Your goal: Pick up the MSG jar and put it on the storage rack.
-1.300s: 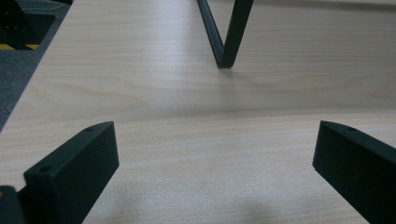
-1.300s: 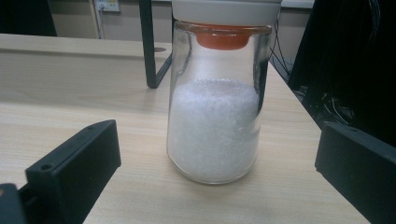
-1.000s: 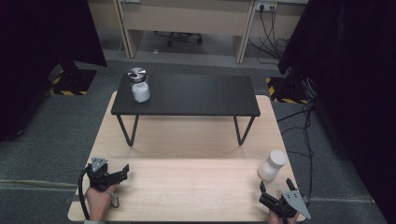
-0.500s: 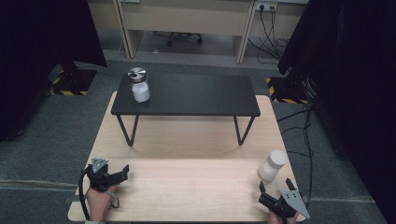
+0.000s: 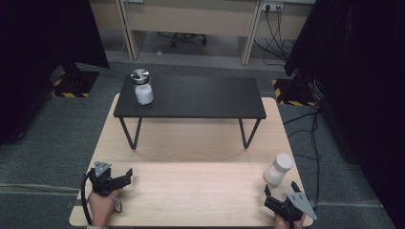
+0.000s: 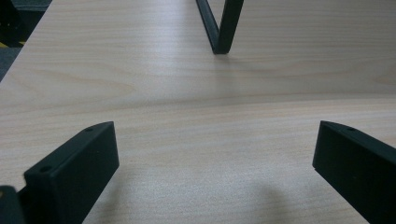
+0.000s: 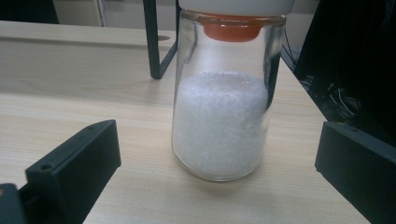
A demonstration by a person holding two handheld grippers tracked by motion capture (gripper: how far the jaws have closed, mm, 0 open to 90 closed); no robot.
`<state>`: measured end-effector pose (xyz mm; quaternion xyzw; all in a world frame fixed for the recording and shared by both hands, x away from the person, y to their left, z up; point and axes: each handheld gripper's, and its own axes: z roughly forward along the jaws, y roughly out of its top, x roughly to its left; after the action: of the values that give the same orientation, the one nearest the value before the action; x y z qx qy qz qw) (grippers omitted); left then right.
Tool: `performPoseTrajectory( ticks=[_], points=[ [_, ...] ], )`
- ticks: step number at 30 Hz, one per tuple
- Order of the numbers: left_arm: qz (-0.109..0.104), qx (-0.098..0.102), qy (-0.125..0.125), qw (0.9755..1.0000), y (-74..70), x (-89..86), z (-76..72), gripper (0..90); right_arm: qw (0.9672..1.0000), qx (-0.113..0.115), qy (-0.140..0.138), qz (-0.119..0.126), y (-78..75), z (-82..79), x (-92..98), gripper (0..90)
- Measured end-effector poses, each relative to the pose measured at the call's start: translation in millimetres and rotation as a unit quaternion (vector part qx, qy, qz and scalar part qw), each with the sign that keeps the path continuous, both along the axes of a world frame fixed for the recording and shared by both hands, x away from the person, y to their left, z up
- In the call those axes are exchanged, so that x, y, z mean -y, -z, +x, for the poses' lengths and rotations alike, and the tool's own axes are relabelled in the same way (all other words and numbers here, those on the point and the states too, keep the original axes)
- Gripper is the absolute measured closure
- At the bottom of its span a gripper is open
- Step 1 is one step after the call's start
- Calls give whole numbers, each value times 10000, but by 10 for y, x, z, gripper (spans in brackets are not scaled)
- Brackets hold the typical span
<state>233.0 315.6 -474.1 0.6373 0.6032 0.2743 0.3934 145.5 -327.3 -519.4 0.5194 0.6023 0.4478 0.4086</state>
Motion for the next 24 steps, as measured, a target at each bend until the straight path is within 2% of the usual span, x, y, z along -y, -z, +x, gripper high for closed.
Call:
performPoseTrajectory(
  ticks=[7, 19, 24],
  points=[
    [36, 3, 33, 10000, -1, 3, 2, 0, 9999, -80, -27, 99, -87, 9, 51, 4],
    [5, 14, -3, 10000, 4, 2, -6, 0, 9996, 79, -214, 192, -261, 36, 168, 4],
    [12, 9, -3, 10000, 4, 5, -5, 0, 9993, 157, -318, 155, -319, 77, 177, 4]
  ],
)
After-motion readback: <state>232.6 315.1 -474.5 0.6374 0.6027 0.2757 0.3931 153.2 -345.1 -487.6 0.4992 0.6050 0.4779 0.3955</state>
